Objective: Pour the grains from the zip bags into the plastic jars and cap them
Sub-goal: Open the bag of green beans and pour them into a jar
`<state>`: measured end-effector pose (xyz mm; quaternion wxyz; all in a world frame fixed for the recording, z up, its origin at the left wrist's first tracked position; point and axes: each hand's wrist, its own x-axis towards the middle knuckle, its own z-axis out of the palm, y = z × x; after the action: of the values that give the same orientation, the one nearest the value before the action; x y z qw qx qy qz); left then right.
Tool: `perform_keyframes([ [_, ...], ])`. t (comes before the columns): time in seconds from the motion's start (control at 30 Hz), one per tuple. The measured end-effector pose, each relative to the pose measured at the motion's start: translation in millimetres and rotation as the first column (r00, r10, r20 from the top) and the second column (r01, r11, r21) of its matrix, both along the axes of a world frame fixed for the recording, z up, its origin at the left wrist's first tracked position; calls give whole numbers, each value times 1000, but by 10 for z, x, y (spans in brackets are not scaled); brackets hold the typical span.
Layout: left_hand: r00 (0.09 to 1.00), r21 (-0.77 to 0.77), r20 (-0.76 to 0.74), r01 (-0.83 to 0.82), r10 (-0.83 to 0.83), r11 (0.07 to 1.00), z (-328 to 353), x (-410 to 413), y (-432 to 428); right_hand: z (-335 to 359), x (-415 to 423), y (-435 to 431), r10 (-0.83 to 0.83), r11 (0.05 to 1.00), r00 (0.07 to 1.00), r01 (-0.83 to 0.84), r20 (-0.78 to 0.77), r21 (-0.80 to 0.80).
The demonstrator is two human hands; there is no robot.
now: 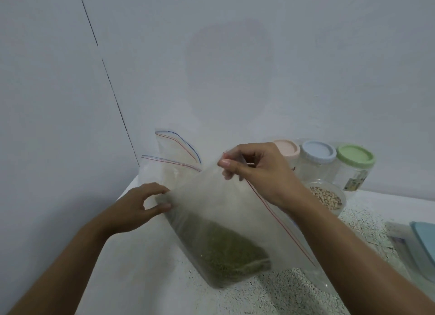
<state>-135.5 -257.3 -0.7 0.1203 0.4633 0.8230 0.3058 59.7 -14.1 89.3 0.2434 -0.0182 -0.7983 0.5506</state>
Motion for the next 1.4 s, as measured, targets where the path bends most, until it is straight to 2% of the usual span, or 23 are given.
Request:
perform_keyframes([
  [0.13, 996, 86, 57, -75, 70, 993, -88, -89, -50, -64, -31, -6, -14, 1000, 1000, 15, -14, 11],
  [0.2, 976, 187, 195, -134, 97, 973, -117, -33, -62, -72, -15, 7, -21, 1000, 999, 20, -24, -10],
  [0.27, 956, 248, 288, -126, 51, 961, -131, 77, -32, -66, -2, 16, -19, 999, 999, 18, -28, -32],
  [0.37, 978, 234, 201, 15, -63, 972, -86, 154, 27, -59, -11, -5, -3, 999, 1000, 2, -21, -41],
  [0.43, 986, 241, 150, 32, -69, 970, -34, 118, 53, -63, -25, -26, 6, 999, 1000, -7, -21, -34],
  [0.57, 976, 185, 185, 79, -114, 979, -144, 136, 117, -95, -25, -23, 4, 999, 1000, -5, -30, -40],
  [0.7, 941, 323, 339, -129, 13, 937, -296, 102, 75, -115, -2, 28, -5, 999, 999, 3, -37, -52],
  [0.77, 882, 318, 470, -203, 32, 926, -396, 140, 61, -126, 5, 52, -11, 998, 999, 9, -35, -60],
  [0.87, 684, 359, 728, -428, 38, 830, -573, 225, 94, -137, 5, 59, -14, 998, 999, 12, -38, -68],
  [0.93, 581, 374, 814, -515, -8, 771, -630, 267, 114, -145, 11, 62, -15, 998, 999, 12, -32, -68],
  [1.1, 455, 354, 890, -664, -20, 658, -633, 347, 218, -158, 31, 72, -6, 999, 1000, 6, -4, -51],
  [1.2, 396, 319, 917, -663, -44, 677, -672, 459, 291, -165, 33, 81, -10, 998, 1000, 10, -2, -60],
  [1.3, 299, 284, 949, -667, -102, 688, -722, 565, 304, -170, 49, 94, 10, 997, 1000, -9, 4, -76],
  [1.4, 316, 282, 946, -702, -69, 654, -768, 620, 311, -155, 60, 91, 14, 997, 1000, -13, 10, -75],
])
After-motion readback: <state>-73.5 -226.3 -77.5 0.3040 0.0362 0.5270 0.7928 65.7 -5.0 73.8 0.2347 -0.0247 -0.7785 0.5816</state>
